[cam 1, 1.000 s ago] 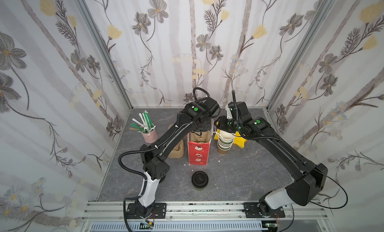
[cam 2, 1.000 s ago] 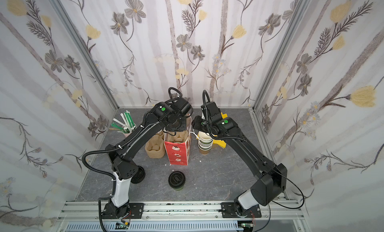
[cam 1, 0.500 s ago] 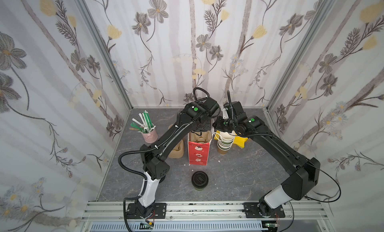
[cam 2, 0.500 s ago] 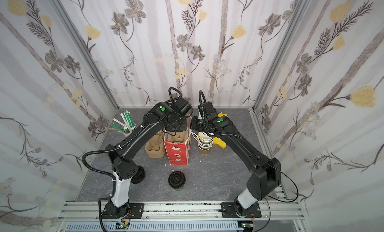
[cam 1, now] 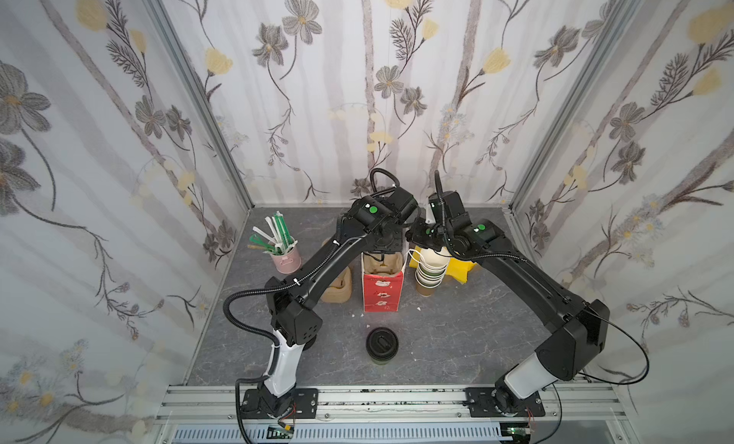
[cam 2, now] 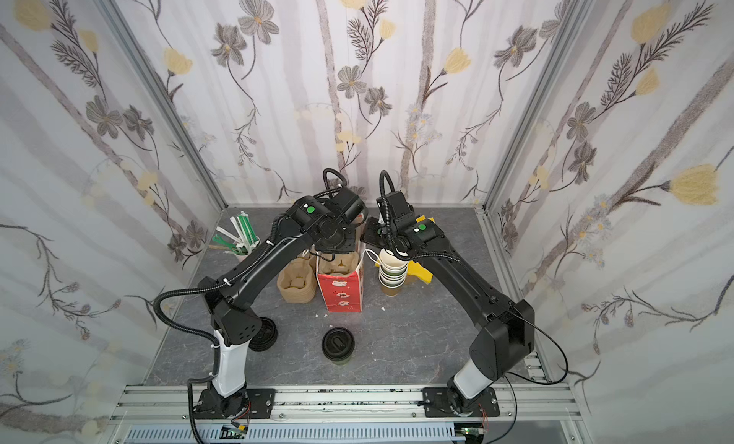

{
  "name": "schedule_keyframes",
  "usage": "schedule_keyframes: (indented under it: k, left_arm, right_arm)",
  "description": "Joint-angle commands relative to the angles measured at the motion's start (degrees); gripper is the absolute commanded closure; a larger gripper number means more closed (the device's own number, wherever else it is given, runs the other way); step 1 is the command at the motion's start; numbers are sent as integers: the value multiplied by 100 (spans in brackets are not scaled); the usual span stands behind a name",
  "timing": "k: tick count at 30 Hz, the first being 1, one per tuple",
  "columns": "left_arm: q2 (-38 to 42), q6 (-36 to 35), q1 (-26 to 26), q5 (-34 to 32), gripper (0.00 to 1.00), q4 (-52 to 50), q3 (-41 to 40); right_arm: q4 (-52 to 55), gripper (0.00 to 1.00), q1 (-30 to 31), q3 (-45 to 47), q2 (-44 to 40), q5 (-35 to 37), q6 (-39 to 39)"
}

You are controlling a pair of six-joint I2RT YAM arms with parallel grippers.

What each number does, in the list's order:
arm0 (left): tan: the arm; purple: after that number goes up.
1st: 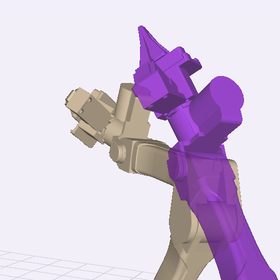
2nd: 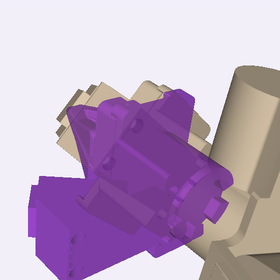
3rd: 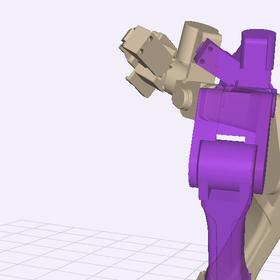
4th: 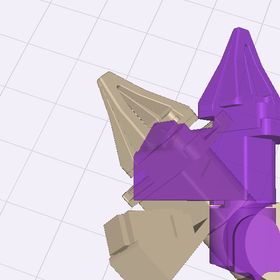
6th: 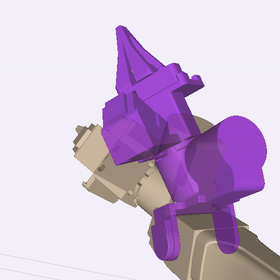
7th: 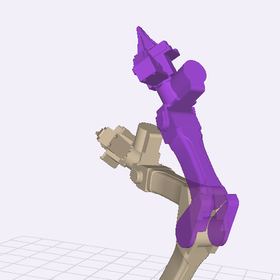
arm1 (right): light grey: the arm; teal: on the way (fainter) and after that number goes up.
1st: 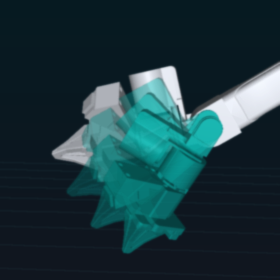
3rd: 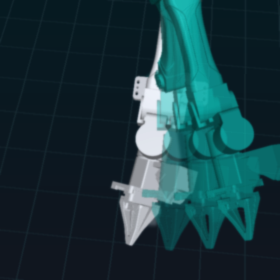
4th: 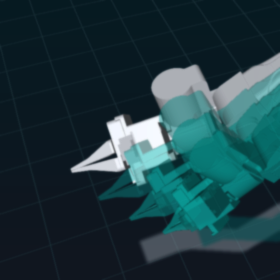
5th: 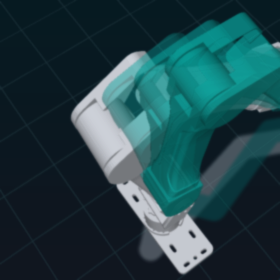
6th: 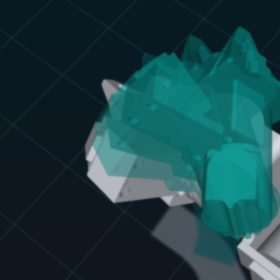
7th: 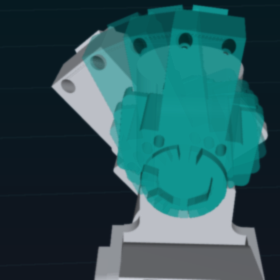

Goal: Pack a coffee takeout order
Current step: Shake the takeout bag at the center of the table, then place the cup tray in the takeout bag.

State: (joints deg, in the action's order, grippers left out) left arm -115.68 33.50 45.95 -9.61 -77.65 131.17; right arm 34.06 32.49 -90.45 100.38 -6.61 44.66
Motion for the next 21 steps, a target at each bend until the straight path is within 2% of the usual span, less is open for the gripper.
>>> schedule_keyframes:
  k: [1,8,21]
  left_arm:
    - [57,-88,1,151,78,-22,-102]
    - [17,-71,-30,155,79,-22,-264]
    - [-529,392,-174,-464,79,-22,589]
  right_arm:
    - [-348,100,-11,-84,66,239,137]
    - [-397,100,1,-78,55,182,157]
    - [-472,100,151,-43,17,-97,235]
